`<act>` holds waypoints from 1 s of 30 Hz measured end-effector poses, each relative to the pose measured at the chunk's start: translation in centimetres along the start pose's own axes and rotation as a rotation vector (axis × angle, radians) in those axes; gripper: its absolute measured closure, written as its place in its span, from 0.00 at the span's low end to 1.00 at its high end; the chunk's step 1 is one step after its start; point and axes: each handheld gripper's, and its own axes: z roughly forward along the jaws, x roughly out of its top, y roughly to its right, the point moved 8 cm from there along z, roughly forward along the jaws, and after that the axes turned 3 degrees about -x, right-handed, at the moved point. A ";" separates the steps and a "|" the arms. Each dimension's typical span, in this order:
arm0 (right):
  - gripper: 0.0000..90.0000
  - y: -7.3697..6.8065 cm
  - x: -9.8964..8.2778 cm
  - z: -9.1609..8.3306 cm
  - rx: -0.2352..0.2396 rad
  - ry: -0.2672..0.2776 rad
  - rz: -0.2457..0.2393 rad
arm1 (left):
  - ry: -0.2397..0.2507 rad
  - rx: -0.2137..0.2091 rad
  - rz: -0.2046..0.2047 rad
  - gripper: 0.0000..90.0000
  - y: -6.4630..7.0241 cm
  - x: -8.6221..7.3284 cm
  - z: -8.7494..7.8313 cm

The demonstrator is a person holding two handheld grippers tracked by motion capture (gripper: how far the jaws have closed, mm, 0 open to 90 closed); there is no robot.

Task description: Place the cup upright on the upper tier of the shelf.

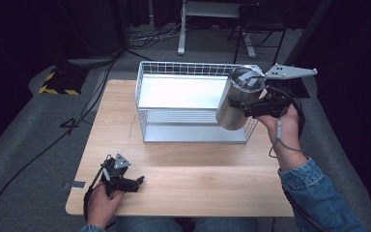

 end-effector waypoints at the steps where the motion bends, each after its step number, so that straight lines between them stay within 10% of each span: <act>1: 0.04 0.1 0.2 0.3 -0.002 0.001 0.000 | 0.000 -0.001 -0.001 0.01 0.0 0.0 0.0; 30: 0.04 3.4 5.0 7.7 -0.066 -0.014 0.032 | -0.002 0.004 -0.001 0.01 0.0 0.1 0.0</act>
